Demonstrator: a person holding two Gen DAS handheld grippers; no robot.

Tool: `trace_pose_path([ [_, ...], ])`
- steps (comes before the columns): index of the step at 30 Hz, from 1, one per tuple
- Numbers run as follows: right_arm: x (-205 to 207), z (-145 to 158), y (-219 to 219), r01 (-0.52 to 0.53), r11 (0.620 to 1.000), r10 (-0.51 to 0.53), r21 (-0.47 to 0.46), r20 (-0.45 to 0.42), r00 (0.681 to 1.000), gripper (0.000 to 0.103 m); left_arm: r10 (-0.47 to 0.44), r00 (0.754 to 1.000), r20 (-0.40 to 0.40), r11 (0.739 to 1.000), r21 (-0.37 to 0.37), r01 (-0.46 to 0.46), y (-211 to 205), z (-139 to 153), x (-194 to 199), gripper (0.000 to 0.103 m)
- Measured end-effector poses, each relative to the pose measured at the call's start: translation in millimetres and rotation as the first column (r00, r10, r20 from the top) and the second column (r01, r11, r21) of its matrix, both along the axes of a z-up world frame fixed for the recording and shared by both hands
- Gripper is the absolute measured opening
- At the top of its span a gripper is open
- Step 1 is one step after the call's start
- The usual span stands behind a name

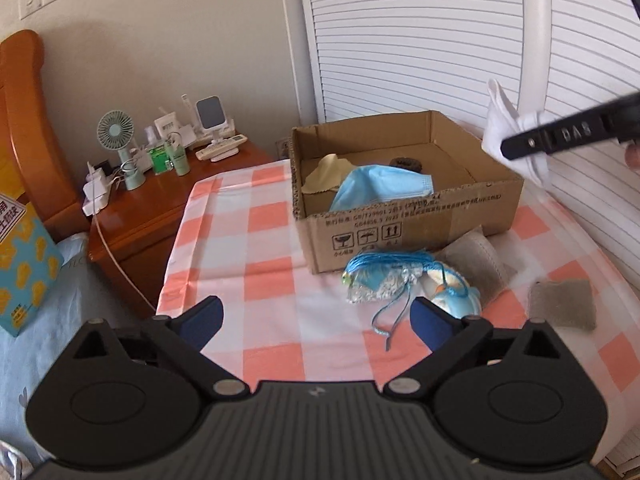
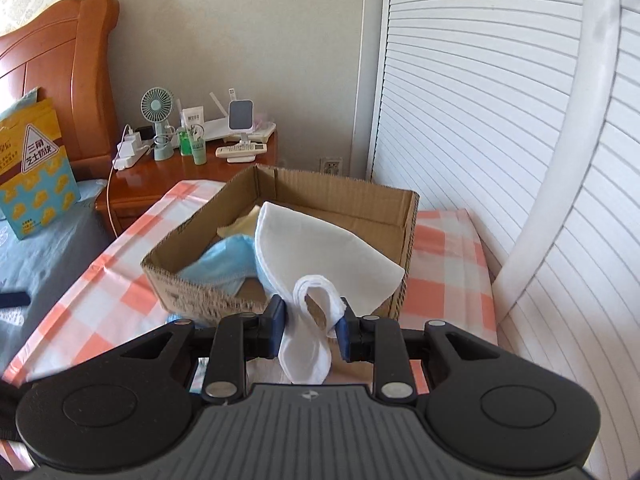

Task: Organize soft objects
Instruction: 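Drop the blue mask into the box with the left tool while the right tool carries the white cloth there, then open the right tool to release the white cloth, then reach toward the grey sachet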

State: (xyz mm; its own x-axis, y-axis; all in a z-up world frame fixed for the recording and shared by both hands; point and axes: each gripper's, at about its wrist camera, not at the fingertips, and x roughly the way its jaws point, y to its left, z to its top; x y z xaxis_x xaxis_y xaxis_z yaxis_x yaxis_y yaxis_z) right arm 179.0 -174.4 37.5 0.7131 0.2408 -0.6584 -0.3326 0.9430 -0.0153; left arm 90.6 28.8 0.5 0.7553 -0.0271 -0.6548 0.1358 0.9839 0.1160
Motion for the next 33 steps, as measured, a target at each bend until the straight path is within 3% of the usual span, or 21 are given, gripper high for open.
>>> trace_pose_path([
  [10,77,-7,18,0.033,0.999,-0.035,-0.036,-0.06,0.998,0.032,0.072,0.997,-0.009,0.997,-0.027,-0.072,20,-10,-26,0.1],
  [12,88,-12,18,0.052,0.998,-0.054,-0.044,-0.066,0.996,0.047,0.082,0.997,-0.015,0.996,-0.036,-0.082,23,-12,-27,0.1],
  [14,95,-15,17,0.081,0.996,-0.083,-0.045,-0.058,0.995,0.087,0.091,0.996,-0.022,0.995,-0.043,-0.092,25,-14,-28,0.1],
  [16,94,-15,13,0.088,0.996,-0.089,-0.011,-0.045,0.995,0.096,0.097,0.995,-0.029,0.994,-0.045,-0.098,27,-16,-28,0.1],
  [26,59,-15,-2,0.11,0.994,-0.108,0.029,-0.058,0.992,0.103,0.086,0.996,-0.036,0.994,-0.062,-0.088,25,-16,-32,0.1],
  [33,14,-34,-14,0.135,0.991,-0.133,0.016,-0.087,0.987,0.103,0.075,0.997,-0.027,0.995,-0.063,-0.076,21,-13,-39,0.1],
])
